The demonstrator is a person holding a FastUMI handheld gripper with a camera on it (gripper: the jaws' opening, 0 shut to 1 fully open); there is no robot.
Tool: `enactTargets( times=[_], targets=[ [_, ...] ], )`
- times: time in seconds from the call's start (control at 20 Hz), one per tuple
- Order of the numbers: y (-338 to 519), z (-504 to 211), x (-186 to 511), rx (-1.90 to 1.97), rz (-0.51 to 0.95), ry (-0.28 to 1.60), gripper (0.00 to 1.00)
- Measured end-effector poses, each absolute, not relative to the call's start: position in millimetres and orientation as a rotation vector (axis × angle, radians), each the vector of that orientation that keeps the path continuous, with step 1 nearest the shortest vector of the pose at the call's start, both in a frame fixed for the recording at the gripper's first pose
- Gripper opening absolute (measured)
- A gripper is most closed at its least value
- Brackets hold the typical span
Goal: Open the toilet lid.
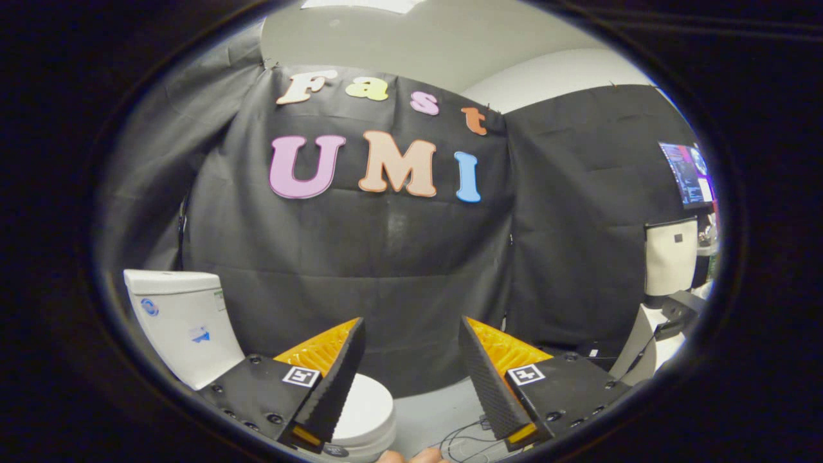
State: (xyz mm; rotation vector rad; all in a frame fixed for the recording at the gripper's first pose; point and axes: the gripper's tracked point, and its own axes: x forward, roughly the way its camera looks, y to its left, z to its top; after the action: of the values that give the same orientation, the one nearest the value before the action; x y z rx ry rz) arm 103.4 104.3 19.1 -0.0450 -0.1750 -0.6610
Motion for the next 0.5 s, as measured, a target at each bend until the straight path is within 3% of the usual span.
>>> enactTargets(
  times=[0.5],
  targets=[
    [126.0,-2.7,127.7,0.039,-0.575,-0.131,0.91]
  ],
)
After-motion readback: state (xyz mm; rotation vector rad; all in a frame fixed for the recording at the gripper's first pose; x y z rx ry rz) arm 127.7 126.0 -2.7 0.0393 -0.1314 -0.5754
